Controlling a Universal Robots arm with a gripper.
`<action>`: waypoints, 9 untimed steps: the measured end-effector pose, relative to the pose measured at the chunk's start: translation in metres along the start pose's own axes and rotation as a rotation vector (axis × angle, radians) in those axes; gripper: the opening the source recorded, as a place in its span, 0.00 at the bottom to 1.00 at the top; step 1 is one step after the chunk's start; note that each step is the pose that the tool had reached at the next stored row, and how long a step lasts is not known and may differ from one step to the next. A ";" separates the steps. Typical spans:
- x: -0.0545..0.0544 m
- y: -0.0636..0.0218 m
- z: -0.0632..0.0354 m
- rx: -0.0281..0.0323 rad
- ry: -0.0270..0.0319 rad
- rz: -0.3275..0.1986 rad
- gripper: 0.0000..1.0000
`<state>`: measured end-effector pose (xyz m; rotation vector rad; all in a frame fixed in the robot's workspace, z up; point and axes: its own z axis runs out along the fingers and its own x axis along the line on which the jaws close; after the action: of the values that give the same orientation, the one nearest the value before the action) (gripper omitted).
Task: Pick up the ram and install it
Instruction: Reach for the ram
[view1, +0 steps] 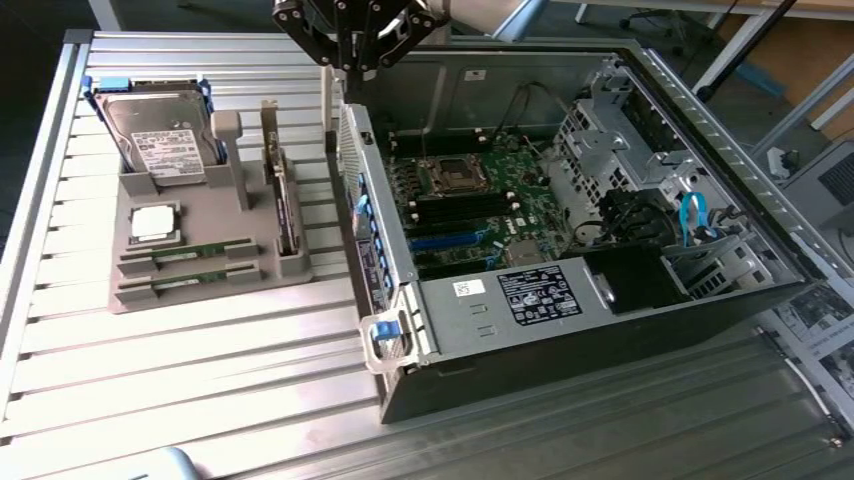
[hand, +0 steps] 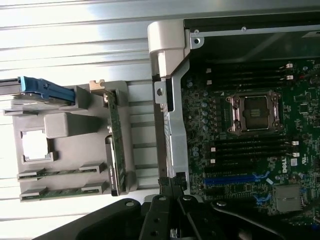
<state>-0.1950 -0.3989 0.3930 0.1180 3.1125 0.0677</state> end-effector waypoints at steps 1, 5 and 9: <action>0.001 0.0000 0.0000 0.0001 0.0000 0.000 0.11; 0.002 -0.0002 0.0000 0.0000 0.0000 0.000 0.11; 0.004 -0.0003 0.0000 0.0000 0.0000 0.000 0.11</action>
<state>-0.1986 -0.3989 0.3929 0.1179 3.1125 0.0677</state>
